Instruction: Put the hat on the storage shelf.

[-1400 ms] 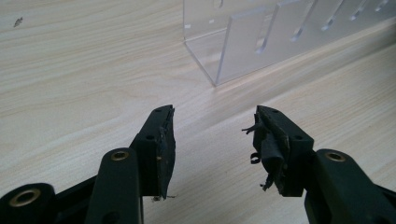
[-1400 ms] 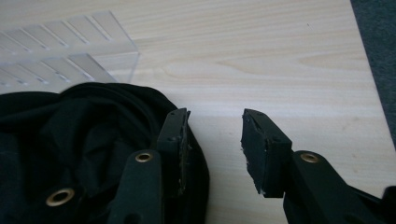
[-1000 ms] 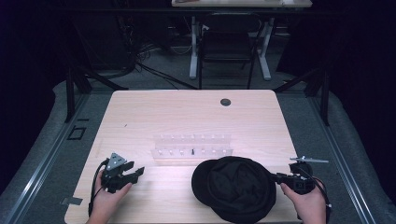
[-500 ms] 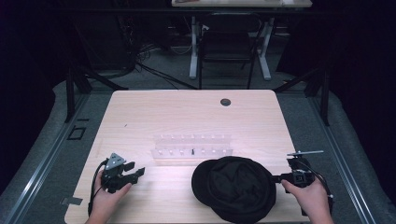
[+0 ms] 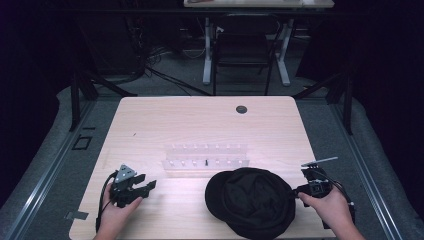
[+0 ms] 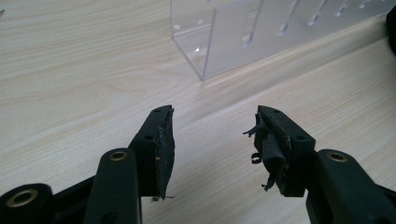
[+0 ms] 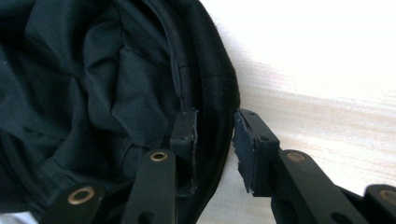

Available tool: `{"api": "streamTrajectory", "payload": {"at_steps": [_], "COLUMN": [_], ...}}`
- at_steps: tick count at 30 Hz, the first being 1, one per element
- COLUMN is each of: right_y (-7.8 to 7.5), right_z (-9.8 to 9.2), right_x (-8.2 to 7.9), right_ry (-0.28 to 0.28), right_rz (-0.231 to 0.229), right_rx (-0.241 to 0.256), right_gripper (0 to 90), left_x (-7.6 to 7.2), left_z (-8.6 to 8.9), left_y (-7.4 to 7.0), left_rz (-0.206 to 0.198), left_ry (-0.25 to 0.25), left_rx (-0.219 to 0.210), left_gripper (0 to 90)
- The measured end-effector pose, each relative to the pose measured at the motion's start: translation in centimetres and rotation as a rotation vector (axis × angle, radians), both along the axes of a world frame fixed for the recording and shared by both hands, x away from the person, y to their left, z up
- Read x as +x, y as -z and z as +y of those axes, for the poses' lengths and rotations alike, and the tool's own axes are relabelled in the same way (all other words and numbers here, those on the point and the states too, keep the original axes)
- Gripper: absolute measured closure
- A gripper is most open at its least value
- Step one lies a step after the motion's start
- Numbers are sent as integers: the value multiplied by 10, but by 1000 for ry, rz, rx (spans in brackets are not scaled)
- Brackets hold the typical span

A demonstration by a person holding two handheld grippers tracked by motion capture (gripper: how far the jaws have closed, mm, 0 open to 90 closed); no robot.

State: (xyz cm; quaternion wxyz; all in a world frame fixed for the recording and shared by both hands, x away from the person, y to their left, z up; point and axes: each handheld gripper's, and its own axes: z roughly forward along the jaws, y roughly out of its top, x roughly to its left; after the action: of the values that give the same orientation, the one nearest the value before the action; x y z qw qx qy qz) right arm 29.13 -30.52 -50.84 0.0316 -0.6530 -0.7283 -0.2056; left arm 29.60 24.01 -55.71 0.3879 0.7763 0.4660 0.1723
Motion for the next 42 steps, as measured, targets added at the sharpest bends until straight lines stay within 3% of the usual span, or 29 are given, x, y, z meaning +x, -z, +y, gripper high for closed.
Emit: {"api": "streamTrajectory", "payload": {"at_steps": [8, 9, 10, 12, 14, 15, 16, 18, 24, 27, 28, 29, 31, 32, 33, 35, 42], "right_y": [-2, -2, -3, 0, 2, 0, 4, 2, 7, 9, 12, 11, 15, 15, 16, 16, 19], "right_z": [1, 1, -1, 0, 0, -1, 1, -2, 0, -1, 1, -2, 0, -2, -1, -3, -4], "right_x": [4, 5, 7, 7, 8, 10, 8, 11, 14, 17, 17, 19, 19, 20, 20, 21, 24], "right_ry": [-23, -12, -35, 6, 6, -29, 15, -17, 14, 0, 29, -11, 42, 18, 36, 11, 5], "right_rz": [70, 74, 98, 80, 96, 122, 94, 137, 143, 165, 153, 189, 169, 189, 180, 204, 235], "right_rx": [-13, 3, -8, 6, 6, -15, 7, -5, -5, -9, 7, -19, 20, 18, 25, 19, 47], "right_gripper": [728, 732, 736, 744, 748, 748, 749, 749, 747, 747, 748, 750, 758, 763, 769, 782, 858], "left_x": [0, 0, 0, 0, 0, 0, 0, 0, 1, 1, 1, 1, 1, 1, 1, 1, 1], "left_z": [-4, -4, -5, -6, -7, -7, -7, -7, -7, -7, -7, -7, -7, -7, -7, -7, -8], "left_y": [2, 2, 3, 3, 4, 4, 4, 4, 4, 5, 4, 4, 4, 4, 4, 4, 5], "left_rz": [2, 20, 13, 12, 16, 17, 17, 19, 20, 22, 23, 22, 22, 23, 23, 24, 32], "left_ry": [10, 17, 16, 17, 20, 20, 21, 21, 18, 20, 22, 23, 23, 23, 23, 23, 25], "left_rx": [6, 15, 13, 12, 14, 15, 16, 16, 15, 18, 20, 20, 21, 21, 21, 21, 28], "left_gripper": [474, 474, 474, 473, 472, 471, 471, 471, 469, 468, 468, 468, 468, 468, 468, 468, 467]}}
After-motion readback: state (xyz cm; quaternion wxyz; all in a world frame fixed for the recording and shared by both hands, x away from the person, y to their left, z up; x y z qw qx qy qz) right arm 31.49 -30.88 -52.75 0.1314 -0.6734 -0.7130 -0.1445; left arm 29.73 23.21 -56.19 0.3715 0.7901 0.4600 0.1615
